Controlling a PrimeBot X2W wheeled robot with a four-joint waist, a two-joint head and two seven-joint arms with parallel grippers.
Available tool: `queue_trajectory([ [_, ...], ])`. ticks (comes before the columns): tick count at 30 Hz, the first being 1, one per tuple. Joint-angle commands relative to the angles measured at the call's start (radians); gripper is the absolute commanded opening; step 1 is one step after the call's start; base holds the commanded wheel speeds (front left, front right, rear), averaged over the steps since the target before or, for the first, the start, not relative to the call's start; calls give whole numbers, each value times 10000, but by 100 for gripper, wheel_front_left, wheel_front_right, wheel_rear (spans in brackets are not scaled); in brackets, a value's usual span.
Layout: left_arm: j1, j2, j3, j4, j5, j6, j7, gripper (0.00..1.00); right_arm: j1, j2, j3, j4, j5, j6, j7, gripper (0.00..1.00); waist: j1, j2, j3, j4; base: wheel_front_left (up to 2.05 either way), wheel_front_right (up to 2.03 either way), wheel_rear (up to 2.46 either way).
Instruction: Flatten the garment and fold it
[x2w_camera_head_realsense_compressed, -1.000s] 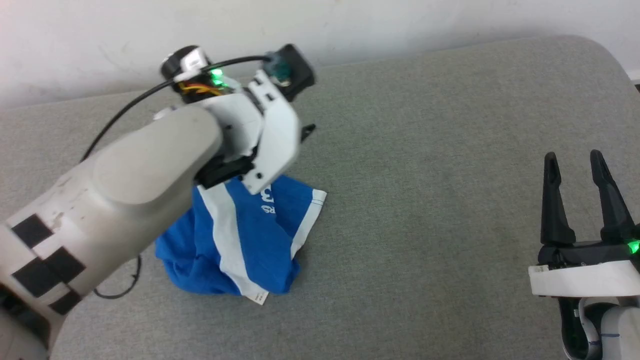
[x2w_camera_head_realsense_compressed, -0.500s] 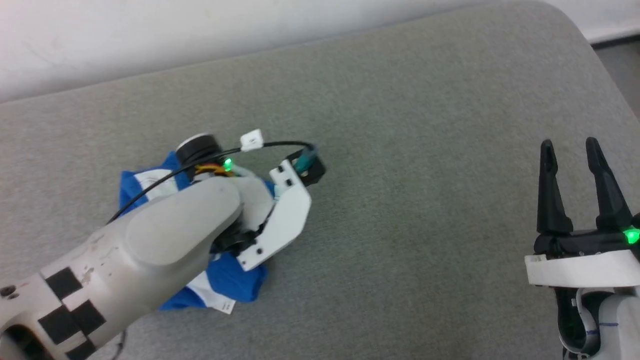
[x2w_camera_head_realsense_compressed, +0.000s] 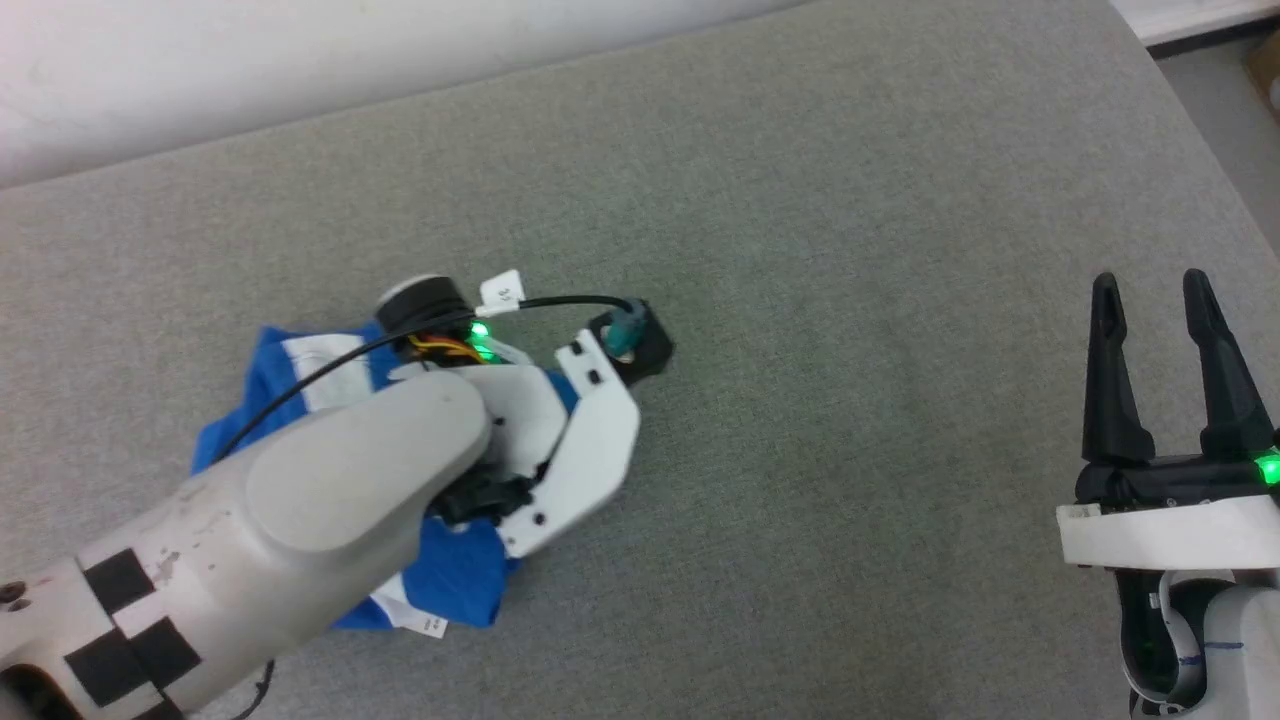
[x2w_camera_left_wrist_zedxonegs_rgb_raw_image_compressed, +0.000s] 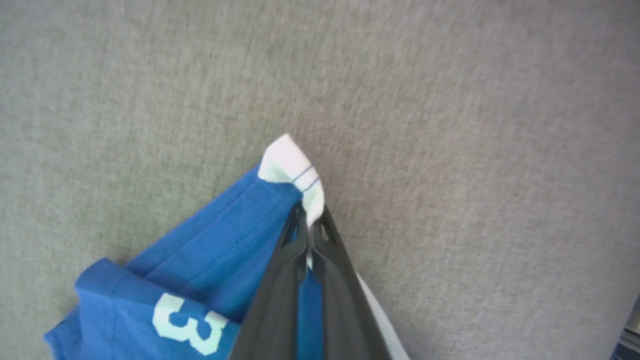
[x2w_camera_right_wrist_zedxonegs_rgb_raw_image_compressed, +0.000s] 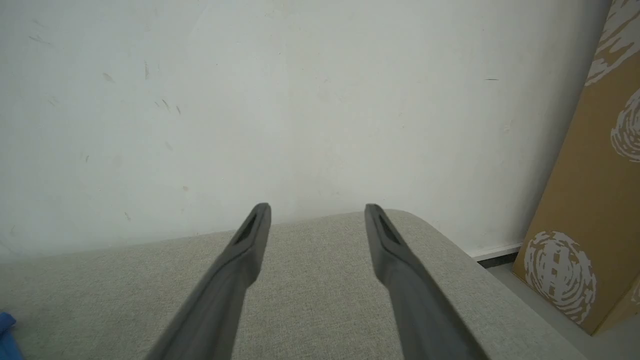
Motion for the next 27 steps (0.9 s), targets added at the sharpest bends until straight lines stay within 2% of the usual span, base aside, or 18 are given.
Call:
queue_trajectory([
  [1, -100, -194, -113, -192, -274, 6, -466, 0, 38, 28, -24, 10, -85, -19, -48, 100, -1, -1, -394, 385, 0, 0, 0],
  [5, -770, -421, -113, -614, -795, 6, -1816, 0, 157, 28, -20, -33, -192, -19, -48, 100, -1, -1, -683, 695, 0, 0, 0],
  [9, -1487, -291, 49, -608, -1225, 6, -3327, 0, 253, 28, -56, -79, -242, -19, -48, 100, -1, -1, -801, 885, 0, 0, 0],
  [13, -1864, 300, 457, 100, -1302, 6, -4448, 0, 332, 28, -99, -133, -258, -19, -48, 100, -1, -1, -772, 996, 0, 0, 0],
  [17, -1827, 1212, 595, 1495, -1142, 28, -4891, 0, 312, 28, -117, -151, -247, -19, -48, 100, -1, -1, -610, 1016, 0, 0, 0],
  [20, -1567, 1798, 622, 2571, -975, 312, -5167, 0, 266, 28, -129, -153, -229, -19, -48, 100, -1, -1, -464, 1001, 0, 0, 0],
  [22, -1361, 2089, 702, 3199, -934, 656, -5404, 0, 229, 28, -134, -158, -231, -19, -48, 100, -1, -1, -353, 995, 0, 0, 0],
  [27, -520, 2318, 815, 4691, -1255, 1232, -5730, 0, 108, 28, -88, -184, -283, -19, -48, 100, -1, -1, -89, 961, 0, 0, 0],
])
